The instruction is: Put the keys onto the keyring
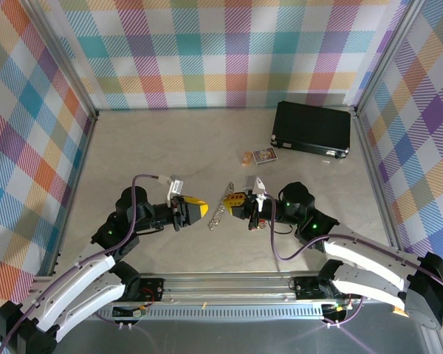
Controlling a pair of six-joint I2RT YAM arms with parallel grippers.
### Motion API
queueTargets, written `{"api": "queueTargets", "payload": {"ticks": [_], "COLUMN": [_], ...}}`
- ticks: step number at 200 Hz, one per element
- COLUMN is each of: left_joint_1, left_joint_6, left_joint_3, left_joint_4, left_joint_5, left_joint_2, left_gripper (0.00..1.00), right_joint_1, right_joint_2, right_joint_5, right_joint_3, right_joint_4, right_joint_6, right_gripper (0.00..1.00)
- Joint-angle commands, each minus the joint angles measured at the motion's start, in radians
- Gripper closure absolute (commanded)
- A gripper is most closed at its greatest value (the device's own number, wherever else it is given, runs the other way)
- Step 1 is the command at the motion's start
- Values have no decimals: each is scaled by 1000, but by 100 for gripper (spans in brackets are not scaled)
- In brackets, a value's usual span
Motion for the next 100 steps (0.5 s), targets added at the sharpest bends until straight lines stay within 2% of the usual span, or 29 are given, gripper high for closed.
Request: {"api": "queueTargets", "payload": {"ticks": [1, 40, 100], "left_joint_1": [-28, -48, -57], "left_joint_6": [-4, 7, 58], "left_joint_3": [16, 25, 87], "left_joint_4": [87, 135, 150], "left_joint_5": [57, 79, 99], "left_joint_2": [-41, -73, -11], "left_gripper": [71, 71, 71], "right_joint_1": [6, 6, 7], "right_joint_2": [-22, -26, -54], "right_joint_5": [-25, -78, -161], "right_joint_3": [-12, -23, -21], "right_joint_4": [77, 156, 190], "right_joint_6": [21, 71, 94], "right_gripper": [100, 100, 100]}}
